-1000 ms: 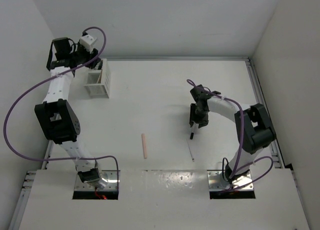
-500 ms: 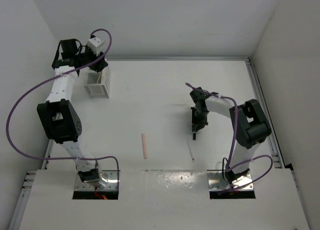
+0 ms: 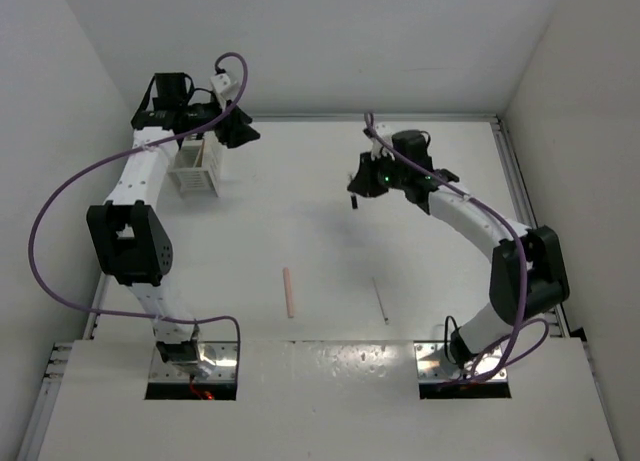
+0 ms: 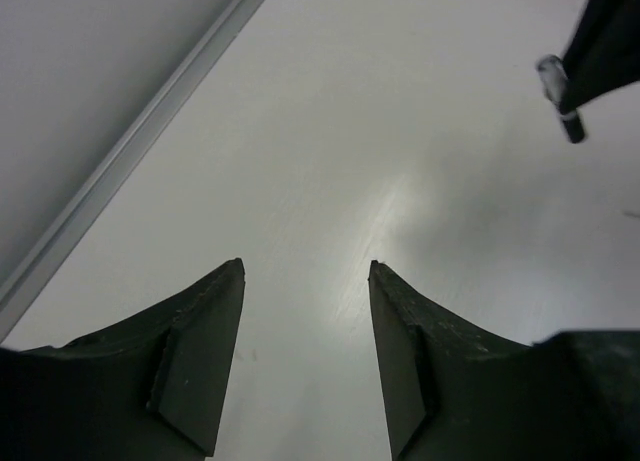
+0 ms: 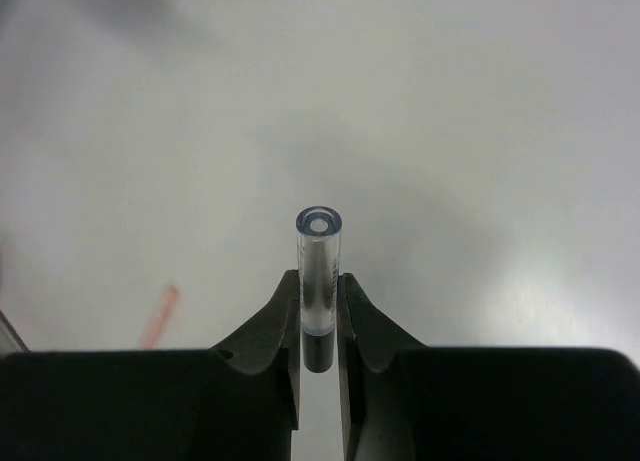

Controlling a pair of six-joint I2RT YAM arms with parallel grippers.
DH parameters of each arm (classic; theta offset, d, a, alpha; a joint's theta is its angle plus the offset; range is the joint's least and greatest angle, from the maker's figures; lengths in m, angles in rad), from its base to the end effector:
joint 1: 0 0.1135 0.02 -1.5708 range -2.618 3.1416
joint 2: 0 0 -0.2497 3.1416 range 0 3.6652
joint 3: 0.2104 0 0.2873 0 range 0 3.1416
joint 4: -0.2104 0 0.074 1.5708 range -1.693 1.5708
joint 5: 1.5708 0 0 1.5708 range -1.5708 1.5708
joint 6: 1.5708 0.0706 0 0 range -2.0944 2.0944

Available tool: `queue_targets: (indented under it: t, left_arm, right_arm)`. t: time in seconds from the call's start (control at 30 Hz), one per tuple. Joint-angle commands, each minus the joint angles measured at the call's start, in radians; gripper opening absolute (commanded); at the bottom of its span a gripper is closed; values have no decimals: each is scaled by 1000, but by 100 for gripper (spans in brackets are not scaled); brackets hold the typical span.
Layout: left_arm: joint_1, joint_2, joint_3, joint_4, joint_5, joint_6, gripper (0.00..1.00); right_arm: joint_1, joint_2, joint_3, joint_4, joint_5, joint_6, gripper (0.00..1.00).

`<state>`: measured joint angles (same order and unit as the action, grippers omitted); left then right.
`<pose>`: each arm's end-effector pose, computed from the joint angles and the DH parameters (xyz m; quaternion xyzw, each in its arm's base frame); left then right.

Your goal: Organize the makeup

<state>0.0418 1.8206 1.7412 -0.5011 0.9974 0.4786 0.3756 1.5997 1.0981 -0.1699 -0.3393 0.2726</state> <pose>0.4625 -0.0400 0.3314 0.3893 0.7051 -0.2993 0.5115 0.3751 0.1732 0.1932 -0.1190 0.8827 0.2806 0.3577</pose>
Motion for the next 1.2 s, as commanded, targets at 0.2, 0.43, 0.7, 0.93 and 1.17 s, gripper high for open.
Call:
queue_targets:
  t: [0.2,0.43,0.7,0.93,1.17]
  left_arm:
    - [-88,-3,34,-34,277,14,69]
    - [-131,-3,24,-34,297,2,75]
    - [-160,16,24,-34,307,2,78]
    - [-160,16,-9,-34,284,-18,61]
    - [-160,16,-9,-24,284,-29,50]
  right_arm:
    - [51,121,226,676,-228,195,0]
    - [111,218,336,701,-214,214,0]
    - [141,273,376,762,-188,269,0]
    - [152,286,391,774,-176,270,0]
    - [172,301,387,779,-182,293,0]
